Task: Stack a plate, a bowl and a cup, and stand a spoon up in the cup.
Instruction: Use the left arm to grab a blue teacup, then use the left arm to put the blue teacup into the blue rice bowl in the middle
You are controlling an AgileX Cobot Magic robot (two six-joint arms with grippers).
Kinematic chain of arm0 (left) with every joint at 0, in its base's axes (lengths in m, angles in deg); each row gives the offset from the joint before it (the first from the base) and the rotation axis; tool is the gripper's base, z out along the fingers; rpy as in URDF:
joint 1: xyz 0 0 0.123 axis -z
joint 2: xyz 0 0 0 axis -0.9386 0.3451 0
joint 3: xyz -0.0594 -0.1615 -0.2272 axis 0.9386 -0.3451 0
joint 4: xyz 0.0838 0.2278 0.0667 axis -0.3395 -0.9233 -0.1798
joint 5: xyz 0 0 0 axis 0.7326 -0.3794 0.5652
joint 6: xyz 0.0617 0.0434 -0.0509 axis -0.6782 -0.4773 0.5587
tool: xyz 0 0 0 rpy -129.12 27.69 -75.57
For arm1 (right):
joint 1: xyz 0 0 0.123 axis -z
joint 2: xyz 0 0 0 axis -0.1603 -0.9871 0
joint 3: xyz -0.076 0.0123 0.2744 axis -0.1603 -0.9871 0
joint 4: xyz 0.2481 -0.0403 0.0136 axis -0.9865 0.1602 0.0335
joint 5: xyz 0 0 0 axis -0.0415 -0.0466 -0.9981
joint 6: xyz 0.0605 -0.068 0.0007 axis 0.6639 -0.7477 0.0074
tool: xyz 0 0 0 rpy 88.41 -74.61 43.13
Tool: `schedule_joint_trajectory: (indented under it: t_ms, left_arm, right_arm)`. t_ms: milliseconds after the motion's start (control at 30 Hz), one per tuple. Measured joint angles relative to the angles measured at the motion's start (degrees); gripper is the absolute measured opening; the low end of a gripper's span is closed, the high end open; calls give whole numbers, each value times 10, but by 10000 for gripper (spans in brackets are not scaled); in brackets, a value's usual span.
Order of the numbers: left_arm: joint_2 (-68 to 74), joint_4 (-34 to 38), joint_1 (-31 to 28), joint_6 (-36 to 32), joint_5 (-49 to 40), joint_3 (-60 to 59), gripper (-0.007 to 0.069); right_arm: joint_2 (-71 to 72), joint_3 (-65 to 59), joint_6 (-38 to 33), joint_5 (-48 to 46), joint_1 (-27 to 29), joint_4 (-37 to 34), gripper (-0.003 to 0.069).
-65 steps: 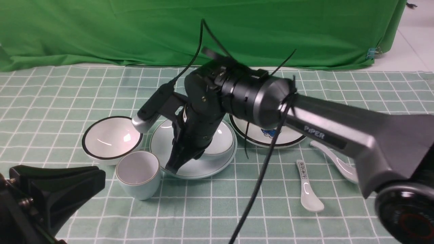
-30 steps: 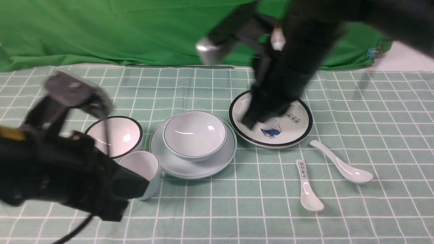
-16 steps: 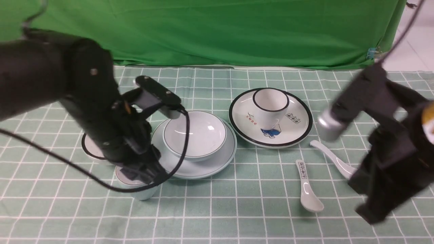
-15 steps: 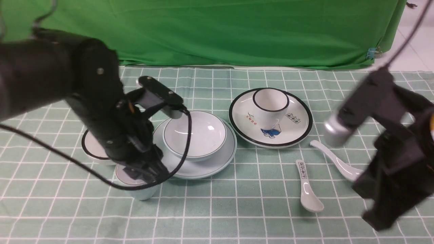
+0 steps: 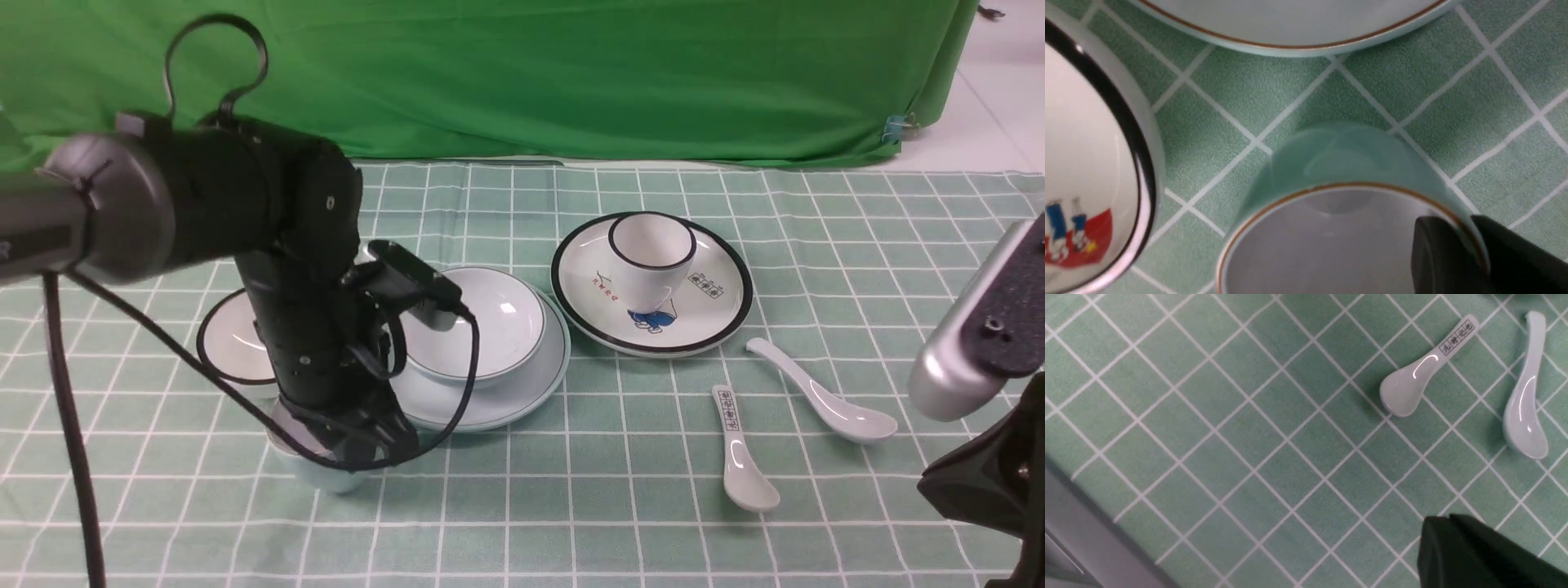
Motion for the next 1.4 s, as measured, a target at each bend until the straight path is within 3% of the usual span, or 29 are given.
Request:
schedule_joint_trajectory:
  t_ms: [267,600,1000,1167,1300,1400]
  left_arm:
    - [-21,5,37,7,-44,171,34]
    - [174,-8,37,-39,-57,348,35]
    - [234,-11,37,-54,-61,381,52]
    - [235,-10,37,-54,-63,381,110]
    - [232,-10,37,-54,-65,382,202]
    - [221,-8,37,-53,-67,382,276]
  right_arm:
    - [3,0,1,13,0,0,53]
    - [3,0,1,23,0,2,57]
    - [3,0,14,4,0,2,77]
    - [3,0,30,8,0,2,169]
    - [-9,0,32,29,1,14,288]
    - [-42,0,34,57,17,28,336]
